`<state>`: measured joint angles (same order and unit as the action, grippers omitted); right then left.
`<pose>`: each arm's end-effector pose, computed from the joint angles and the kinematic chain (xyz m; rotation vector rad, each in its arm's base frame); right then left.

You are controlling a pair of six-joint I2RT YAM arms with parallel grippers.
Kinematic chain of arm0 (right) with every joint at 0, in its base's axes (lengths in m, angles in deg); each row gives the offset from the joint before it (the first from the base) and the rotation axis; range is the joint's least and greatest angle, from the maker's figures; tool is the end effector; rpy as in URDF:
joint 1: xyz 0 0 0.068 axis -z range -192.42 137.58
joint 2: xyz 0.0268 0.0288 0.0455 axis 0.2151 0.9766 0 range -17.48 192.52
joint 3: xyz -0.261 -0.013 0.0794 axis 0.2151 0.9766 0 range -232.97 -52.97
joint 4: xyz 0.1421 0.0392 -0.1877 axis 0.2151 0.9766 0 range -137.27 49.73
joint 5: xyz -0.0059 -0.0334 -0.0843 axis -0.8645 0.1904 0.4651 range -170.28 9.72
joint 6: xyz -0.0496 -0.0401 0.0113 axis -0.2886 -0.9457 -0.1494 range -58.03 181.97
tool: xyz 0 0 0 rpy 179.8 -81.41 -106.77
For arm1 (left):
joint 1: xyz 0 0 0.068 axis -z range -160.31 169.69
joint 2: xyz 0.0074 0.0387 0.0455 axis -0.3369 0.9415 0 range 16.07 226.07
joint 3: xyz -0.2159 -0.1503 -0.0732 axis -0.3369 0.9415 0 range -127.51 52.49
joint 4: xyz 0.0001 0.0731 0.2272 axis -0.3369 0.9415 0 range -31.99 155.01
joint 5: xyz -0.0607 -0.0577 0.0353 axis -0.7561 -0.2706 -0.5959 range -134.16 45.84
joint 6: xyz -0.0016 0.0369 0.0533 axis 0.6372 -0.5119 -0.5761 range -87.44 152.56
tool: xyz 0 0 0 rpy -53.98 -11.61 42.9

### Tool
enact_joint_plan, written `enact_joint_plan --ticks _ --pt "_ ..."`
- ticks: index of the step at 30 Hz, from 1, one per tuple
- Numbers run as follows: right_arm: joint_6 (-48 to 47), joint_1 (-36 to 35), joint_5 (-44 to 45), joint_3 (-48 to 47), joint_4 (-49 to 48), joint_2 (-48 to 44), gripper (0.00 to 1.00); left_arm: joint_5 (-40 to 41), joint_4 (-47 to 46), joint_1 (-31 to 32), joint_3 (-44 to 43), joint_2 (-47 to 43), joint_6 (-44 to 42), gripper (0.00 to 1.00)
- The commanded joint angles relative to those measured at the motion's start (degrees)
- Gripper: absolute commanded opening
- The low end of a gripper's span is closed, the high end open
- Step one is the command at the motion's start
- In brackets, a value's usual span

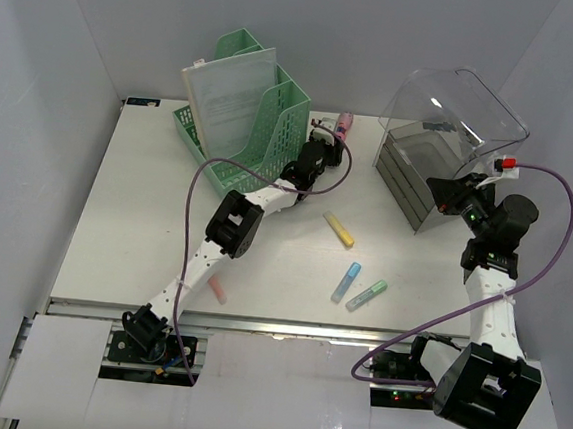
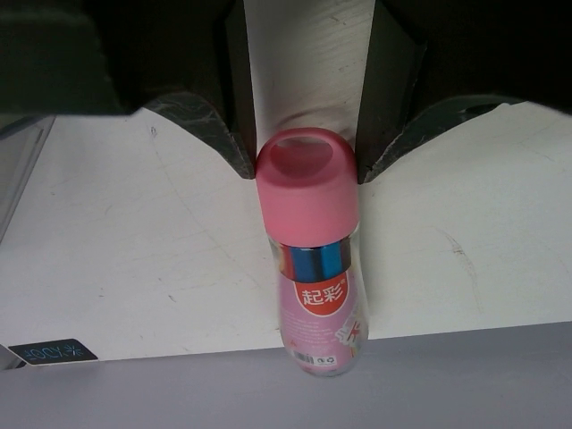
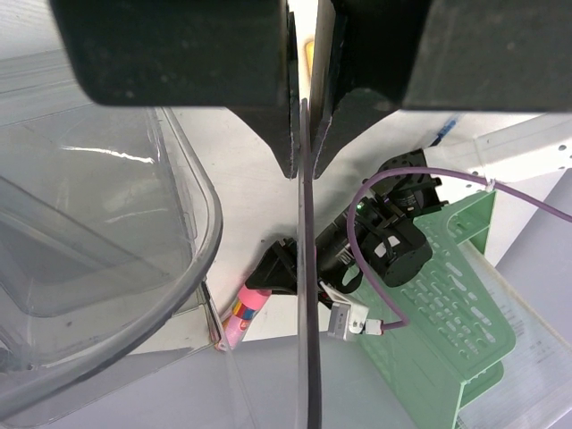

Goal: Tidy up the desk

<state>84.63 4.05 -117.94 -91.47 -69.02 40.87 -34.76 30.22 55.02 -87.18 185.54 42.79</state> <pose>0.2226 -0.0336 0.3238 0.0041 1.5744 0.5884 0.5146 -0.3545 0.1000 0.2266 1.6108 -0.4834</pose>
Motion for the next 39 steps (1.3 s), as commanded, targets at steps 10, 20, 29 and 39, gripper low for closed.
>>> enact_joint_plan --ticks 10,20,29,39 --pt "0.4 0.9 1.7 -1.2 -5.3 -0.7 0.08 -4.4 -2.6 0.2 8.2 -6.3 -2.2 0.03" --pt "-0.2 0.8 1.9 0.0 -6.3 -2.4 0.08 -2.6 -15.2 4.9 49.3 -32.3 -3.8 0.0" --pt "-0.7 0.9 2.3 0.7 -6.7 -4.0 0.08 -0.7 -16.9 10.0 73.2 -46.1 2.3 0.0" --pt "-0.8 0.8 2.1 1.0 -6.9 -4.7 0.08 -0.3 -12.0 12.0 87.1 -56.1 5.9 0.0"
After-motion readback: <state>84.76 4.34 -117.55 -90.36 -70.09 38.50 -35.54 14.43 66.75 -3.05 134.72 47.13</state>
